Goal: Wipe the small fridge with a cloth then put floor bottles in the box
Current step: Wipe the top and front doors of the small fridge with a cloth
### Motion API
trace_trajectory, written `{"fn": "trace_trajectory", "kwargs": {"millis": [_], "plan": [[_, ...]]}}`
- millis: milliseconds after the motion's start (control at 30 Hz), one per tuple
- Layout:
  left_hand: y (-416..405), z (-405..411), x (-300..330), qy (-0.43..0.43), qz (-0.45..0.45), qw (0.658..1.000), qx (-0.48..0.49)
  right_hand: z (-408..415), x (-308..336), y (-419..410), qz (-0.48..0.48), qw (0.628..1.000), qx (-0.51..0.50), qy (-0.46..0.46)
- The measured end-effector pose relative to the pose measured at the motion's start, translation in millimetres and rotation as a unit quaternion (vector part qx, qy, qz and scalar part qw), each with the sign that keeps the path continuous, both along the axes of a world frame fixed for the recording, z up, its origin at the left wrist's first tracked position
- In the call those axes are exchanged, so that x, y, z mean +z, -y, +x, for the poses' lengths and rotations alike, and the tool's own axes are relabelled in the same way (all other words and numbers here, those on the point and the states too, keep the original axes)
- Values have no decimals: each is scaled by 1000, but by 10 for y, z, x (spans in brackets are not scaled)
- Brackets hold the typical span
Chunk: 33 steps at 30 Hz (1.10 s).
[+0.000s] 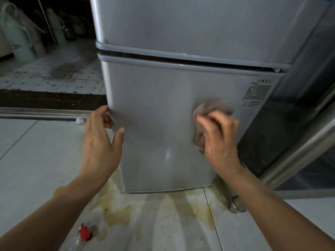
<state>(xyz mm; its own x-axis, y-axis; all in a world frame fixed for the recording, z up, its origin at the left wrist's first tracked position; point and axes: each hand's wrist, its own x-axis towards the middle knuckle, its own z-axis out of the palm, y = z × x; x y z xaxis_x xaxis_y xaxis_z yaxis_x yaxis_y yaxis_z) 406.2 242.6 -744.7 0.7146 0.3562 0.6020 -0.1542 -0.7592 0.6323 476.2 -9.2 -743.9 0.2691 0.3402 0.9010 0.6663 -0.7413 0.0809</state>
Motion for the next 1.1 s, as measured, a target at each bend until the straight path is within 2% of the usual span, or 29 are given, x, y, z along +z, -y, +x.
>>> {"fn": "trace_trajectory", "kwargs": {"millis": [67,133,167,233,300,367,433,567,633,667,733,833,900,967,1100], "plan": [[-30,14,-16,0,4,1000,2,33,194,-180,86,996,-19,20],[-49,23,-16,1,7,1000,0,3,137,-351,111,993,-34,23],[-48,22,-18,0,5,1000,-1,-32,35,-405,73,997,-28,19],[-38,22,-17,0,-3,1000,-1,-93,-257,-424,-87,995,21,44],[-41,21,5,-4,-14,1000,-6,-133,-483,-389,-242,965,68,76],[-80,24,36,-15,-26,999,-14,-130,-555,-370,-297,949,76,69],[-146,11,44,-32,-38,999,-22,-88,-460,-388,-259,961,83,56],[-230,-58,-55,-93,-40,994,-51,121,118,-633,-71,991,61,92],[-254,-85,-81,-114,-36,991,-66,129,179,-790,-14,994,45,96],[-258,-94,-83,-122,-36,989,-72,100,94,-820,-23,994,41,95],[-281,-114,-84,-125,-38,988,-84,47,-215,-812,-108,988,68,88],[-304,-151,-88,-132,-49,985,-104,-41,-586,-741,-274,952,108,77],[-326,-161,-75,-142,-60,981,-115,-80,-593,-722,-339,932,102,78],[-359,-166,-47,-159,-70,976,-133,-111,-436,-732,-340,933,77,94],[-452,-186,-27,-184,-98,965,-161,-51,259,-982,-201,970,34,135]]}}
